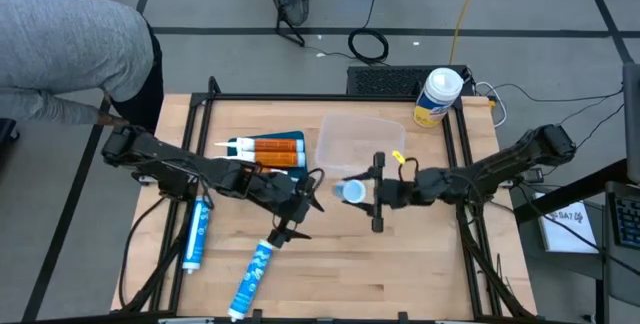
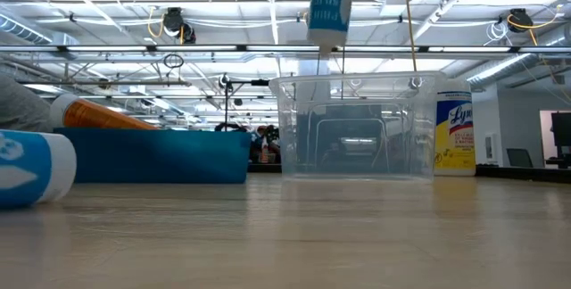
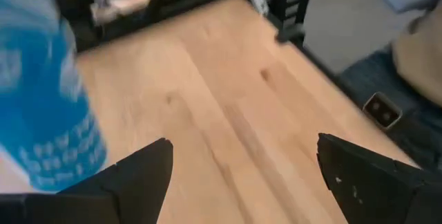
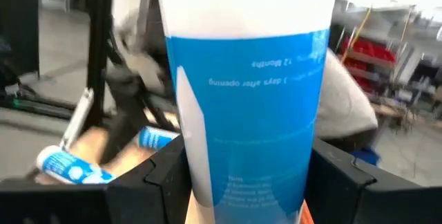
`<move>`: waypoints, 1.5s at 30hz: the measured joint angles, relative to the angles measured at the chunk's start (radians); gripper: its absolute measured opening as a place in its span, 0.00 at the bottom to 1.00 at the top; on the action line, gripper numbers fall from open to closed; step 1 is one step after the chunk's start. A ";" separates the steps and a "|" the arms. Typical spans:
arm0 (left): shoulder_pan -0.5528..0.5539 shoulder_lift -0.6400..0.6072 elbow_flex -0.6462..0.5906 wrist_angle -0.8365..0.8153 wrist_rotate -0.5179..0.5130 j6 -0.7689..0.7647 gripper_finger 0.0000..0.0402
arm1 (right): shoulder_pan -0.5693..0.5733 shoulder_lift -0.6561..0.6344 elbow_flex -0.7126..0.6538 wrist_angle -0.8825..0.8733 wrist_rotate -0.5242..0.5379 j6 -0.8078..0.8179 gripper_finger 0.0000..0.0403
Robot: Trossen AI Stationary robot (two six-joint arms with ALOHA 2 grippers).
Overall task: Pick & place silicon tubes, Sealant and Lysol wipes
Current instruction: Put the right blue sealant into the transparent bin
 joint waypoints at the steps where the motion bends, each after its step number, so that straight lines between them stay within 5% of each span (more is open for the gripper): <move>1: -0.002 -0.005 0.001 0.016 0.000 0.009 0.88 | -0.010 -0.001 0.038 -0.067 -0.001 0.010 0.51; 8: 0.046 -0.161 -0.082 0.053 0.005 0.071 0.88 | -0.066 0.014 0.251 -0.352 -0.004 0.067 0.51; 18: 0.254 -0.569 -0.463 0.389 0.028 0.007 0.87 | -0.123 0.011 0.360 -0.406 -0.005 0.089 0.51; 25: 0.342 -0.795 -0.567 0.474 0.027 -0.001 0.89 | -0.273 0.039 0.454 -0.511 0.003 0.153 0.51; 33: 0.368 -0.844 -0.569 0.466 0.027 -0.033 0.87 | -0.439 0.132 0.635 -0.821 -0.036 0.295 0.51; 40: 0.368 -0.842 -0.569 0.467 0.027 -0.035 0.89 | -0.512 0.223 0.690 -0.856 -0.092 0.366 0.51; 45: 0.368 -0.842 -0.569 0.467 0.026 -0.035 0.90 | -0.541 0.328 0.846 -0.948 -0.089 0.367 0.51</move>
